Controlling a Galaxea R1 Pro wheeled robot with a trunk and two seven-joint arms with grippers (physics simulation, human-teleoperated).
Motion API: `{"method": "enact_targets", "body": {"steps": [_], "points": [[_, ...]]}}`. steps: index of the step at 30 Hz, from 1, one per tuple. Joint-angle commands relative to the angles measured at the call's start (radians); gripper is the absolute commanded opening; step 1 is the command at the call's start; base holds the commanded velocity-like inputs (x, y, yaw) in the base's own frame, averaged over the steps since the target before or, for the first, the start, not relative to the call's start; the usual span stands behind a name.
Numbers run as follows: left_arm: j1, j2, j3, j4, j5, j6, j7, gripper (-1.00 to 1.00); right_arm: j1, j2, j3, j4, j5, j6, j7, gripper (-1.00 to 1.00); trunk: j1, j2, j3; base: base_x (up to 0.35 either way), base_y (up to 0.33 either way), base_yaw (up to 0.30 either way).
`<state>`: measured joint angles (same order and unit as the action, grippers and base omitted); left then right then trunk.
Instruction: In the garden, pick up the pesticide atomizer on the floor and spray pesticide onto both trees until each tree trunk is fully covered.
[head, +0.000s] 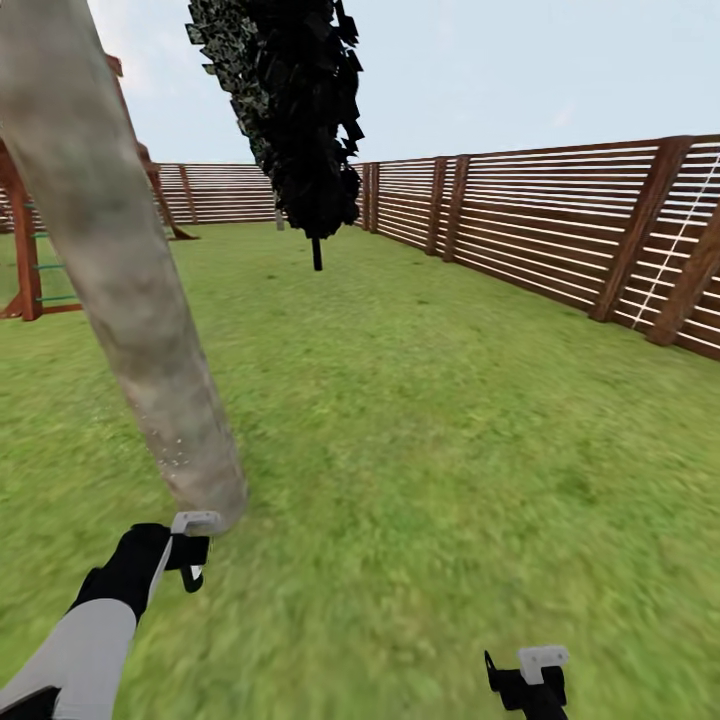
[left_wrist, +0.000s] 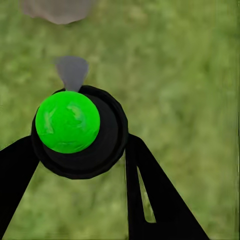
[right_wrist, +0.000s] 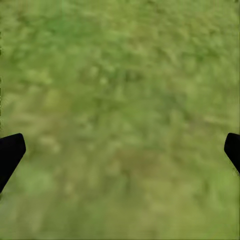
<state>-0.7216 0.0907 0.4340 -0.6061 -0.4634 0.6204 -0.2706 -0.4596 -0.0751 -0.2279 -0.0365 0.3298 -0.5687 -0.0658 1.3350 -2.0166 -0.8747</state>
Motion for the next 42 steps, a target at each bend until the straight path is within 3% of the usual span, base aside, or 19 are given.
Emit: {"method": "enact_targets", "body": {"steps": [1, 3, 7, 10, 12, 13, 14, 17, 20, 22, 23, 27, 42], "points": [[-0.001, 0.002, 0.022, -0.002, -0.001, 0.003, -0.008, -1.0, -0.001, 0.0, -0.005, 0.001, 0.011, -0.003, -0.006, 1.0, 0.0, 0.0, -0.001, 0.298, -0.037, 0.249], [-0.001, 0.011, 0.04, -0.005, 0.003, 0.004, -0.008, -1.0, -0.001, 0.0, -0.005, 0.001, 0.011, -0.003, -0.006, 1.0, 0.0, 0.0, -0.001, 0.107, -0.011, 0.267], [-0.005, 0.069, 0.041, -0.008, 0.008, 0.012, -0.015, -1.0, -0.001, 0.0, -0.005, 0.001, 0.011, -0.002, -0.006, 1.0, 0.0, 0.0, -0.001, 0.017, -0.002, 0.273], [-0.025, 0.052, 0.034, -0.01, 0.012, 0.059, -0.018, -1.0, -0.001, 0.0, -0.005, 0.001, 0.011, -0.002, -0.006, 1.0, 0.0, 0.0, -0.001, 0.001, 0.0, 0.272], [-0.078, 0.026, 0.019, -0.009, 0.009, 0.077, -0.02, -1.0, -0.001, 0.0, -0.005, 0.001, 0.011, -0.002, -0.006, 1.0, 0.0, 0.0, -0.001, 0.0, 0.0, 0.119], [-0.105, 0.021, -0.001, -0.009, 0.009, 0.09, -0.02, -1.0, -0.001, -0.001, -0.005, 0.001, 0.011, -0.002, -0.006, 1.0, 0.0, 0.0, -0.001, 0.0, 0.0, 0.035], [-0.148, 0.017, -0.043, -0.009, 0.009, 0.149, -0.022, -1.0, -0.001, -0.001, -0.005, 0.001, 0.011, -0.002, -0.006, 1.0, 0.0, 0.0, -0.001, 0.0, 0.0, 0.012], [-0.218, 0.024, -0.095, -0.01, 0.011, 0.224, -0.024, -1.0, -0.001, -0.002, -0.005, 0.001, 0.011, -0.002, -0.006, 1.0, 0.0, 0.0, -0.001, 0.0, 0.0, 0.003], [-0.249, 0.044, -0.099, -0.009, 0.01, 0.233, -0.024, -1.0, -0.001, -0.002, -0.005, 0.001, 0.011, -0.002, -0.006, 1.0, 0.0, 0.0, -0.001, 0.0, 0.0, 0.0], [-0.26, 0.088, -0.098, -0.009, 0.012, 0.236, -0.024, -1.0, -0.001, -0.002, -0.005, 0.001, 0.011, -0.002, -0.005, 1.0, 0.0, 0.0, -0.001, 0.0, 0.0, 0.0], [-0.262, 0.09, -0.099, -0.009, 0.011, 0.246, -0.025, -1.0, -0.001, -0.002, -0.005, 0.001, 0.011, -0.002, -0.005, 1.0, 0.0, 0.0, -0.001, 0.0, 0.0, 0.0], [-0.297, 0.091, -0.101, -0.01, 0.011, 0.296, -0.026, -1.0, -0.001, -0.002, -0.005, 0.0, 0.011, -0.002, -0.005, 1.0, 0.0, 0.0, -0.001, 0.0, 0.0, 0.102], [-0.303, 0.071, -0.1, -0.053, 0.012, 0.319, -0.027, -1.0, -0.001, -0.002, -0.005, 0.0, 0.009, -0.001, -0.006, 1.0, 0.0, 0.0, -0.001, 0.04, -0.174, 0.082]]}}
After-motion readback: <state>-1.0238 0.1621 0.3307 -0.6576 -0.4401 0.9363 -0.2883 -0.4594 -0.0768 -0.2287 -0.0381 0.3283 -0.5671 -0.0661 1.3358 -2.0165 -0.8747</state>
